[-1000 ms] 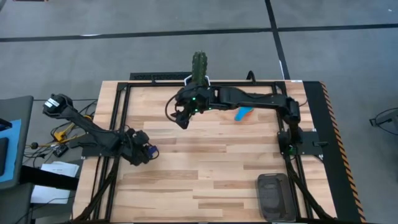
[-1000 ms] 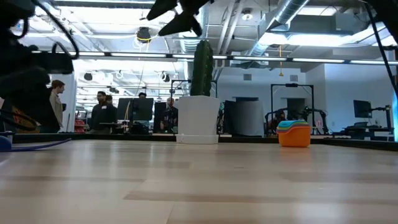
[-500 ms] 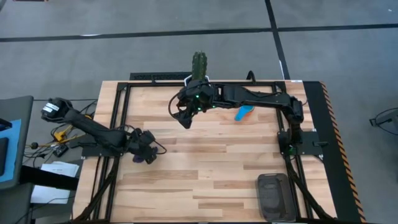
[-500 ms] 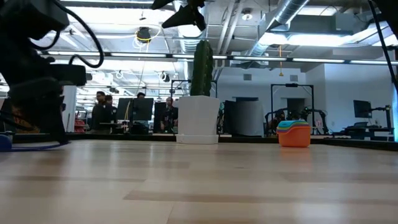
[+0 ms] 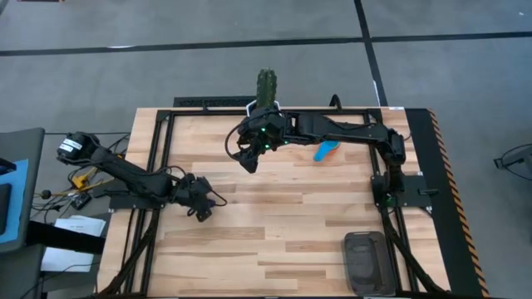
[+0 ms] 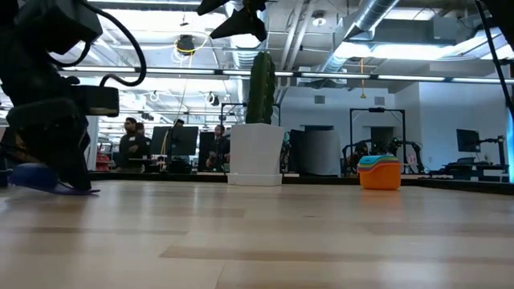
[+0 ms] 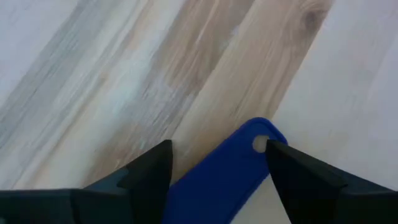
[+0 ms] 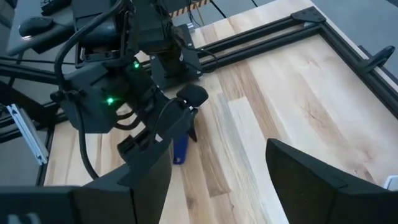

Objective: Nest measuring cups in basket
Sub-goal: Stack the violet measuring cup on top of the light blue measuring cup

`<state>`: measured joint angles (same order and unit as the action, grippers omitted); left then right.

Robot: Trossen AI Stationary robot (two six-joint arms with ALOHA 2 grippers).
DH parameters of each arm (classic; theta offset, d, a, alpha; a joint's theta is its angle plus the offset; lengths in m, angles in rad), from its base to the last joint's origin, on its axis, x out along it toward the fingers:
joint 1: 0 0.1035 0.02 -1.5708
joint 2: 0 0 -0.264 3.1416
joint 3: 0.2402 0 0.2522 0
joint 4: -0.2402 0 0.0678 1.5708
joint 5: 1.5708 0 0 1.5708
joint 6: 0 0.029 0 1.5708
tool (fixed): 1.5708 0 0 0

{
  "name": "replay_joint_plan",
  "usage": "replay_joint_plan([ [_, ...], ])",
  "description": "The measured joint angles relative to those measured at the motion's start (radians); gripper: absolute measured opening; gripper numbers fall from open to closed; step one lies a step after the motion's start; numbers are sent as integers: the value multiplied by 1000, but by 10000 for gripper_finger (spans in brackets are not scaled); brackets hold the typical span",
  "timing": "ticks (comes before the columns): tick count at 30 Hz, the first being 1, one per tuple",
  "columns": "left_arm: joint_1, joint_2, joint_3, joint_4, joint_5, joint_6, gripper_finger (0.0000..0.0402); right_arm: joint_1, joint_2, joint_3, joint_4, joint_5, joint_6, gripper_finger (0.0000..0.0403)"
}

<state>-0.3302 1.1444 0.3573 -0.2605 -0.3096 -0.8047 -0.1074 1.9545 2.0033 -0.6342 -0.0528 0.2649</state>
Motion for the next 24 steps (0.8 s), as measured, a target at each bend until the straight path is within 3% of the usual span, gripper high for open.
replay_joint_plan([
  [8, 20, 2, -2, 225, 78, 119, 187, -1, 0, 0, 2, -1, 0, 278],
  [13, 22, 1, 72, 120, 74, 108, 173, -5, 0, 0, 2, -1, 0, 278],
  [15, 29, 1, 113, -8, 58, 11, 172, -6, 0, 0, 1, -1, 2, 278],
  [19, 45, 1, 161, -245, 24, -325, 172, -9, 0, 0, 2, -2, 16, 278],
  [24, 42, 1, 164, -260, 0, -631, 173, -14, 0, 0, 1, -2, 16, 278],
])
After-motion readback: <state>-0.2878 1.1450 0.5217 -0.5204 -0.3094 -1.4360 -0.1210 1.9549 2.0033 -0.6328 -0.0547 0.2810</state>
